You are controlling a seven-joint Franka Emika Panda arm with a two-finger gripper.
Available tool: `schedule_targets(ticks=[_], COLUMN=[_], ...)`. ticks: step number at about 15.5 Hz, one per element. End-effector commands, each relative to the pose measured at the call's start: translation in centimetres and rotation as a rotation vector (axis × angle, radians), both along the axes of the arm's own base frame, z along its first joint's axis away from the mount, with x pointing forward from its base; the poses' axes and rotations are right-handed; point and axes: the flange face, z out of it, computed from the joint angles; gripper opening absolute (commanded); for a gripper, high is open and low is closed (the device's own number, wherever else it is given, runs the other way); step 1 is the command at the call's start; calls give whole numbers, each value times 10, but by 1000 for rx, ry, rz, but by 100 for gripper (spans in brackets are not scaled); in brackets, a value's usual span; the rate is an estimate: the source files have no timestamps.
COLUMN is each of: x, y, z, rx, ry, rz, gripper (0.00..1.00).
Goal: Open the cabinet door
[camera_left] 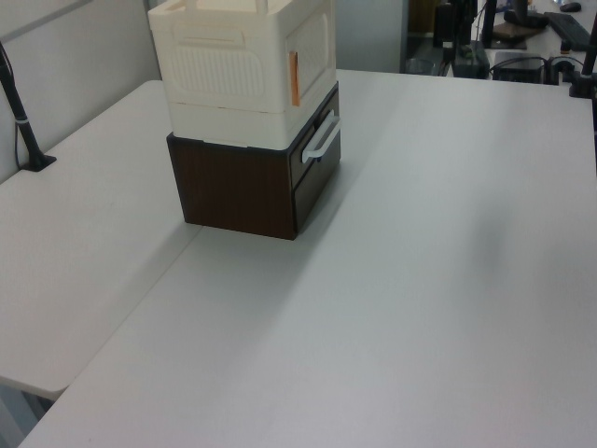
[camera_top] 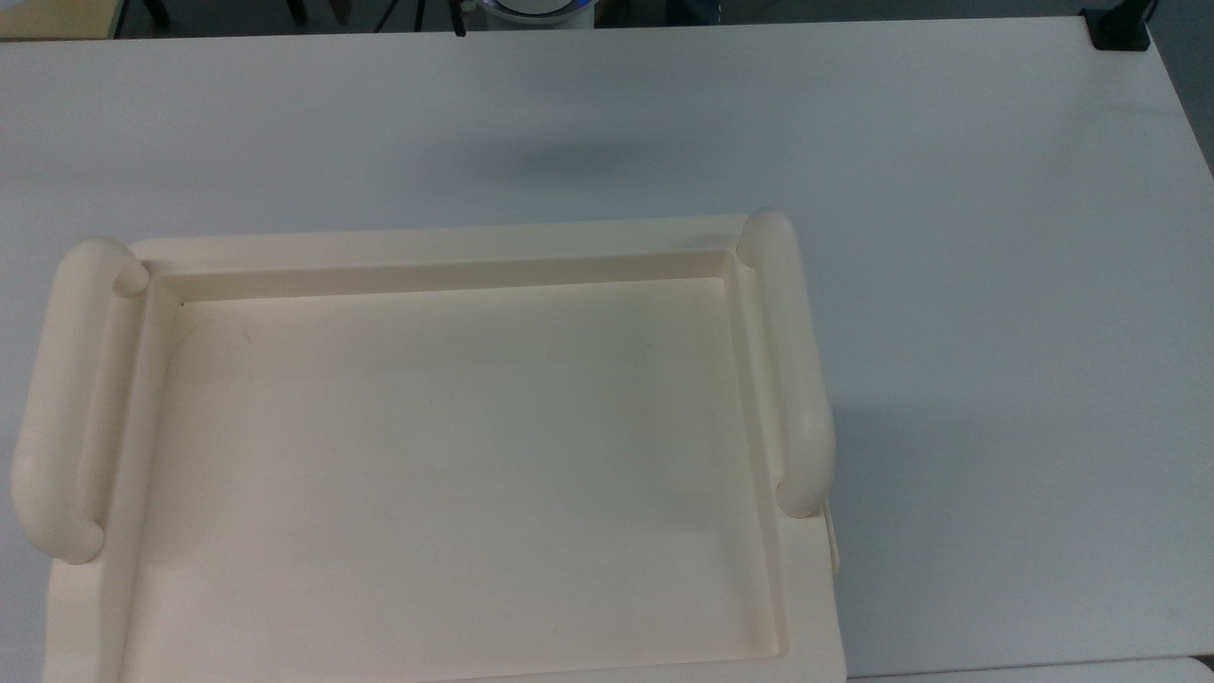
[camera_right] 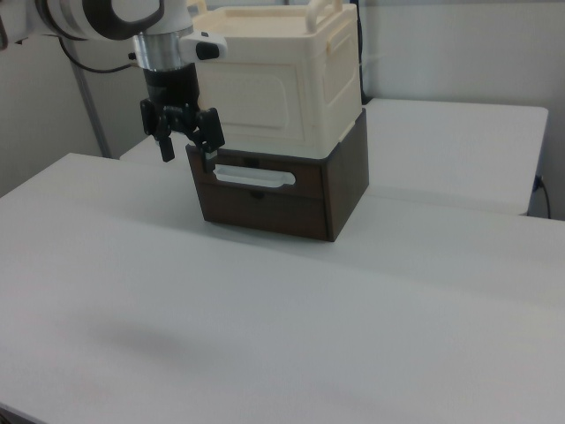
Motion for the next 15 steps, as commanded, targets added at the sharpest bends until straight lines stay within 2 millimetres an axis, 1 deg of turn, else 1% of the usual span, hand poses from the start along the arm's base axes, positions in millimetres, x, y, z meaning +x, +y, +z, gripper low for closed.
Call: schedule_targets(ticks=[1, 6, 15], x=[4, 2, 3], y=[-1, 0, 4], z=[1, 3, 1], rx=[6, 6, 6], ry=[-29, -27, -27], rz=[12, 12, 23], gripper=[100, 100, 100])
